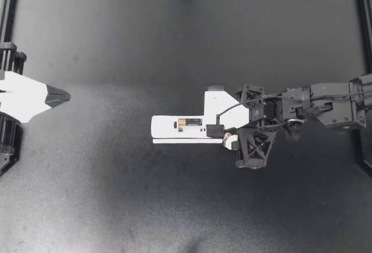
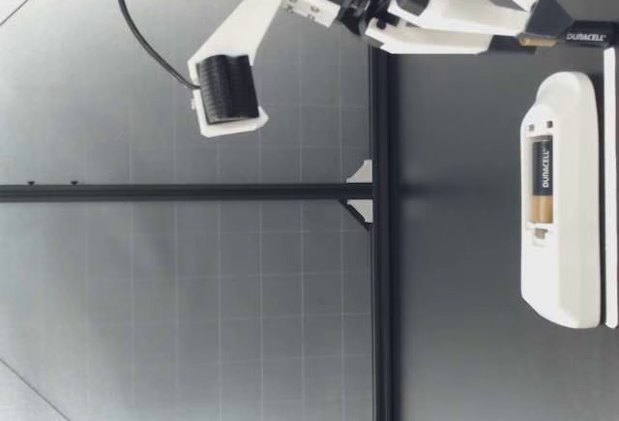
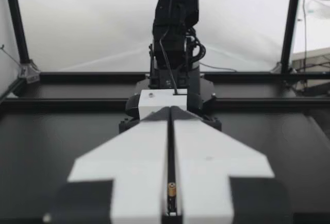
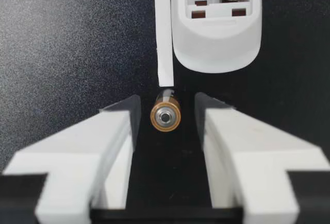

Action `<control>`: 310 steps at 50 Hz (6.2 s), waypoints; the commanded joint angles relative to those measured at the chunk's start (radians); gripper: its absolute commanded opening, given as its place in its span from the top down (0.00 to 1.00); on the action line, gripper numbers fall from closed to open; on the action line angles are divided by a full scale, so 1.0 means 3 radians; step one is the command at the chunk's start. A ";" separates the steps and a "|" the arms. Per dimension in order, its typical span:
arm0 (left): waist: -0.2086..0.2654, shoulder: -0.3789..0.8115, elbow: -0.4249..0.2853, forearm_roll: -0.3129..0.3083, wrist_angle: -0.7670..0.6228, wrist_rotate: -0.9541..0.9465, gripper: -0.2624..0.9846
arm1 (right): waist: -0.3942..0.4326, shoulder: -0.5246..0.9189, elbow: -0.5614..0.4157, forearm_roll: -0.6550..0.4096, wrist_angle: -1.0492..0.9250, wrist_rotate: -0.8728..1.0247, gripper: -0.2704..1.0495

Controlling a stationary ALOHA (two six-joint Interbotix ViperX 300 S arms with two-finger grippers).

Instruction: Place the battery into the slot of the remote controller.

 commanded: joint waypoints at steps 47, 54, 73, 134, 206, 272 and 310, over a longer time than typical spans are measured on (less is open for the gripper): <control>0.0199 0.1529 -0.0634 0.0000 0.0874 -0.0020 0.93 | 0.0000 -0.0583 0.0598 -0.0005 -0.2086 0.0010 0.76; 0.0220 0.1912 -0.0803 0.0000 0.0977 -0.0015 0.93 | -0.0051 -0.0481 0.0762 -0.0005 -0.2669 0.0005 0.76; 0.0220 0.2797 -0.1253 0.0010 0.1197 0.0005 0.93 | -0.0148 -0.0072 0.0701 -0.0005 -0.2792 -0.0005 0.75; 0.0240 0.3421 -0.1283 -0.0061 0.0987 -0.0061 0.93 | -0.0164 0.0235 0.0465 -0.0010 -0.2592 -0.0015 0.75; 0.0235 0.3421 -0.1304 -0.0061 0.0992 -0.0066 0.93 | -0.0159 -0.0138 0.0230 0.0118 -0.1831 0.0327 0.45; 0.0235 0.3426 -0.1294 -0.0061 0.0992 -0.0072 0.93 | -0.0092 0.0046 0.0409 0.0501 -0.1877 0.3922 0.90; 0.0235 0.3426 -0.1294 -0.0061 0.0992 -0.0066 0.93 | -0.0123 0.0251 0.0276 0.0373 -0.1892 0.3917 0.90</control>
